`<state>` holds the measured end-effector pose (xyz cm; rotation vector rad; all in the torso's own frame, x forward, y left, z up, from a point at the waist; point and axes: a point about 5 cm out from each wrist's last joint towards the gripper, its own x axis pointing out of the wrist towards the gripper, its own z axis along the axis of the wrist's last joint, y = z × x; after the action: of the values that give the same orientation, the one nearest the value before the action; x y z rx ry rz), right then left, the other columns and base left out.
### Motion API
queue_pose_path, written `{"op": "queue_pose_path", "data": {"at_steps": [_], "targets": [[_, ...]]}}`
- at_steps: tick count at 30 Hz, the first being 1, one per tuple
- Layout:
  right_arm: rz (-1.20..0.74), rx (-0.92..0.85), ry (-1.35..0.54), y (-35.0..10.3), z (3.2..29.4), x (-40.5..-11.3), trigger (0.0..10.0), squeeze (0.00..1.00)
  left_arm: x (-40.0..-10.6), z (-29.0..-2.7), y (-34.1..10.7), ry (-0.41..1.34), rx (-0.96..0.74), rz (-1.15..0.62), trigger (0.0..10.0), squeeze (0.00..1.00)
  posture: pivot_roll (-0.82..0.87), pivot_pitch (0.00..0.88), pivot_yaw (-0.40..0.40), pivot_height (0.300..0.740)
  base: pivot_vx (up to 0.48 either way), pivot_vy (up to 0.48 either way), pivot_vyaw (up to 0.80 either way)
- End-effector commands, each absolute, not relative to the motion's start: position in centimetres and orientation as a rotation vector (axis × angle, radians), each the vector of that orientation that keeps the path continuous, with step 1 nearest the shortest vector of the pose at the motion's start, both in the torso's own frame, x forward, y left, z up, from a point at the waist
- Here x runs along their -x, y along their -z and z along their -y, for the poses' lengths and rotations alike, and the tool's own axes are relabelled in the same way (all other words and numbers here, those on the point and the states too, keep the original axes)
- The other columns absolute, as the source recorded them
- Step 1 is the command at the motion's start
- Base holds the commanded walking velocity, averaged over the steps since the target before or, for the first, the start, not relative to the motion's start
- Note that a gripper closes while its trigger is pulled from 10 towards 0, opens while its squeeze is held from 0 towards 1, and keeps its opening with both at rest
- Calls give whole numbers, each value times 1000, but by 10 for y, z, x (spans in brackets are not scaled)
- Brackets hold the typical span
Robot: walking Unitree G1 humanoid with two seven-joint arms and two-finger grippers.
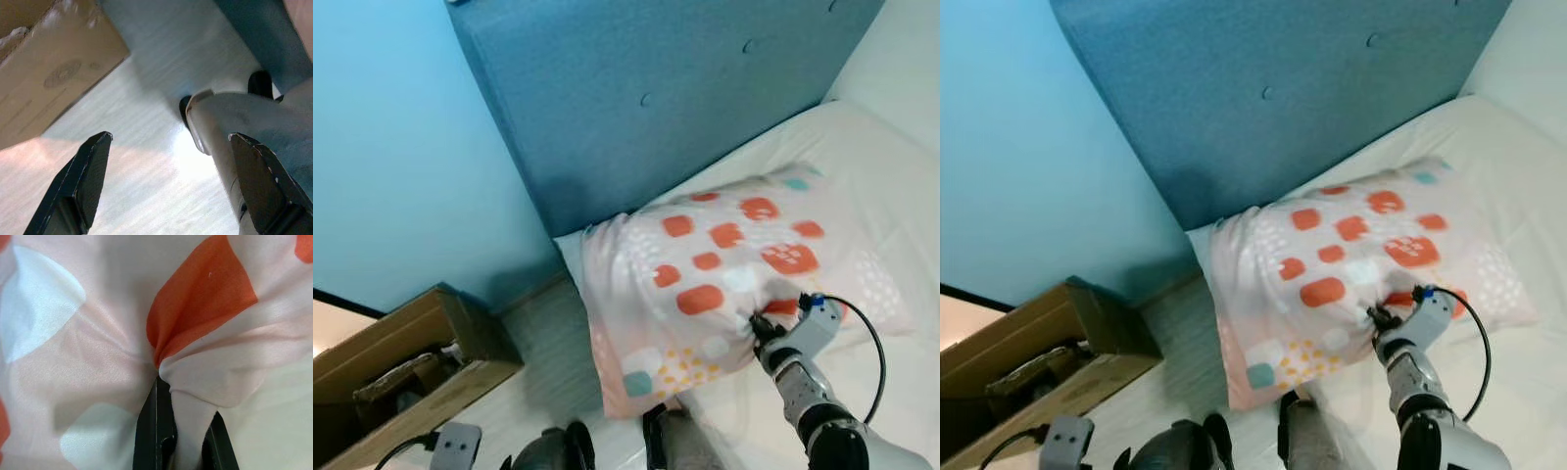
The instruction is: Clean up the room
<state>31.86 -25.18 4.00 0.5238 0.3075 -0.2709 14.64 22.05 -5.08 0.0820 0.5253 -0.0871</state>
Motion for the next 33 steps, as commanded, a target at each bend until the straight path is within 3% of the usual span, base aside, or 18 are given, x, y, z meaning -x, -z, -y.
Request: {"op": "queue_pose_path", "data": {"at_steps": [1,2,3,5,6,7,8,13,15,18,20,24,25,29,30,31,32,33], "targets": [[-395,-490,340,-20,258,-299,0,0,-120,-224,64,98,-76,-643,10000,0,267,495,49,720,0,0,0],[-395,-490,340,-20,258,-299,0,0,-120,-224,64,98,-76,-643,10000,0,267,495,49,720,0,0,0],[-408,-479,366,-18,261,-297,3608,0,-122,-223,63,100,-76,-641,10000,0,266,495,51,720,0,0,0],[-413,-466,391,-17,264,-296,3882,0,-126,-221,62,105,-75,-636,10000,0,265,490,52,720,0,0,0],[-408,-450,400,-20,267,-296,8039,0,-128,-219,61,110,-73,-633,10000,0,261,486,53,720,0,0,0],[-401,-440,409,-22,270,-297,8039,0,-129,-217,61,115,-73,-632,10000,0,259,483,53,720,0,0,0],[-395,-420,424,-25,274,-298,8706,0,-130,-216,61,118,-72,-631,10000,0,258,480,54,720,0,0,0],[-382,-359,481,-31,288,-297,9294,0,-132,-215,60,122,-72,-630,10000,0,256,473,53,720,0,0,0],[-369,-269,555,-40,306,-295,8431,0,-135,-215,58,123,-72,-626,10000,0,257,472,53,720,0,0,0],[-328,-191,617,-55,326,-294,8314,0,-136,-216,57,121,-72,-624,10000,0,257,466,52,720,0,0,0],[-280,-146,639,-69,338,-297,7608,0,-136,-216,57,118,-72,-627,10000,0,257,466,53,720,0,0,0],[-245,-137,620,-78,339,-302,7333,0,-135,-217,57,119,-72,-631,10000,0,257,466,53,720,0,0,0],[-239,-126,604,-80,338,-304,6745,0,-134,-217,57,118,-72,-633,10000,0,256,469,54,720,0,0,0],[-242,-118,587,-81,335,-307,6745,0,-134,-217,57,118,-72,-633,10000,0,258,472,52,720,0,0,0],[-260,-112,559,-78,329,-309,7490,0,-133,-217,57,118,-71,-634,10000,0,255,472,51,720,0,0,0],[-288,-105,525,-72,319,-311,9333,0,-133,-216,57,118,-71,-635,10000,0,255,472,51,720,0,0,0],[-322,-97,501,-65,312,-311,10000,0,-133,-216,57,118,-70,-637,10000,0,255,472,51,720,0,0,0],[-322,-97,501,-65,312,-311,10000,0,-133,-216,57,118,-70,-637,10000,0,255,472,51,720,0,0,0]]}}
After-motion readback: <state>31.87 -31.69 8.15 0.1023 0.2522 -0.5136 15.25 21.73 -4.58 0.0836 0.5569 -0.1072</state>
